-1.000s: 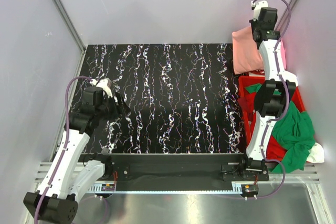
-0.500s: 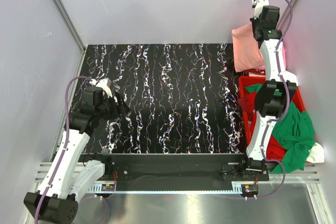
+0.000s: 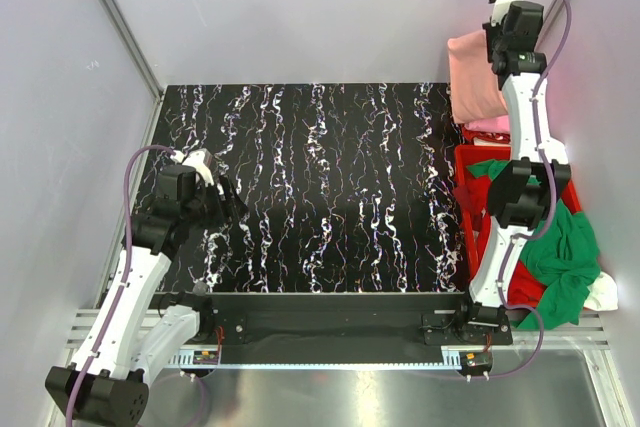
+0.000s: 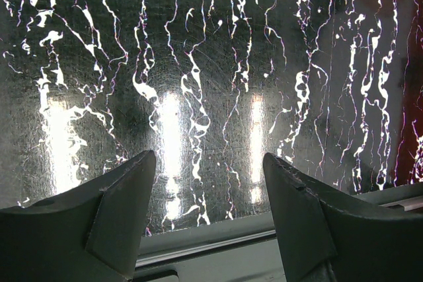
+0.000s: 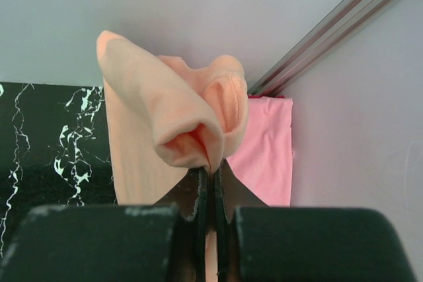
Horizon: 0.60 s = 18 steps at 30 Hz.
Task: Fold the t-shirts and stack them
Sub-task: Neatly place the folded tshirt to the corner
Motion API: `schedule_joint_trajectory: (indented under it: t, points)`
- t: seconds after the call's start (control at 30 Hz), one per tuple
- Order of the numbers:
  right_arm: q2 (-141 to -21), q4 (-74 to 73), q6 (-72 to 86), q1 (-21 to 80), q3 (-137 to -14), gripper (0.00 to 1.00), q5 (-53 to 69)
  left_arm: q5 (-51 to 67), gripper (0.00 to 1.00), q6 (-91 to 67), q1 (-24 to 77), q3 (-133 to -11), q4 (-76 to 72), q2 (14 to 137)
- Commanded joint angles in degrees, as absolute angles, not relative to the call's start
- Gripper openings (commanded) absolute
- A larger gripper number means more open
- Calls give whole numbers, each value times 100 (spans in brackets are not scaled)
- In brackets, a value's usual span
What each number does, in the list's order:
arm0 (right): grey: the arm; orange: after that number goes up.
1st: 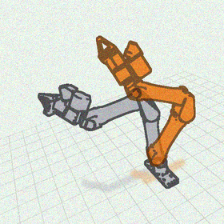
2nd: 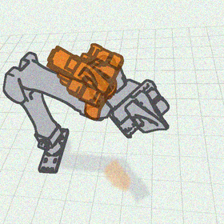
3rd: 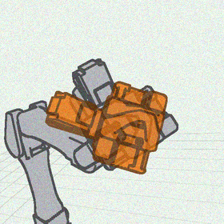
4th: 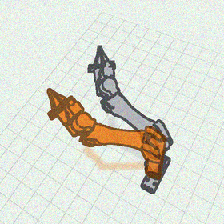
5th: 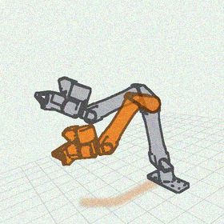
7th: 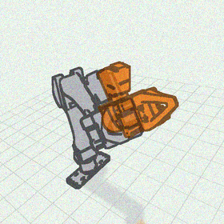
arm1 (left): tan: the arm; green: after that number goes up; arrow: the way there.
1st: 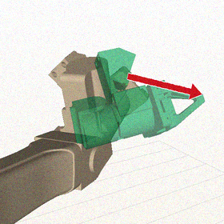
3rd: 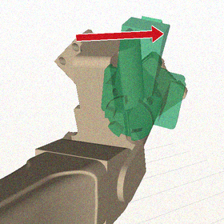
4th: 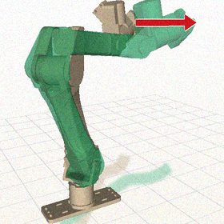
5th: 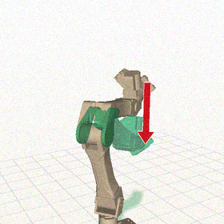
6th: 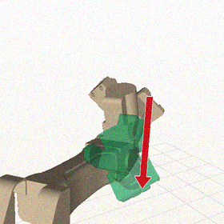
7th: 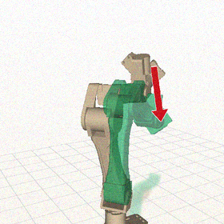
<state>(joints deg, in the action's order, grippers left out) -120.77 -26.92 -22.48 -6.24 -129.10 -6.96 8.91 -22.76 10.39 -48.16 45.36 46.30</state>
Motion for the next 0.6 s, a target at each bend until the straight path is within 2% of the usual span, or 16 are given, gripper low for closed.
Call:
schedule_joint_trajectory:
  t: [0.0,0.3,0.57]
  points:
    - [-11505,-2320,-2206,-677,-13202,0,-650,984,72,-2276,1002,-4799,4307,4614]
    - [-12049,-2311,-1960,-1133,-13516,0,-308,984,72,-2285,1002,-4799,4307,4684]
    - [-13428,-2119,-1636,-1626,-14326,0,228,949,72,-2320,1011,-4799,4350,4904]
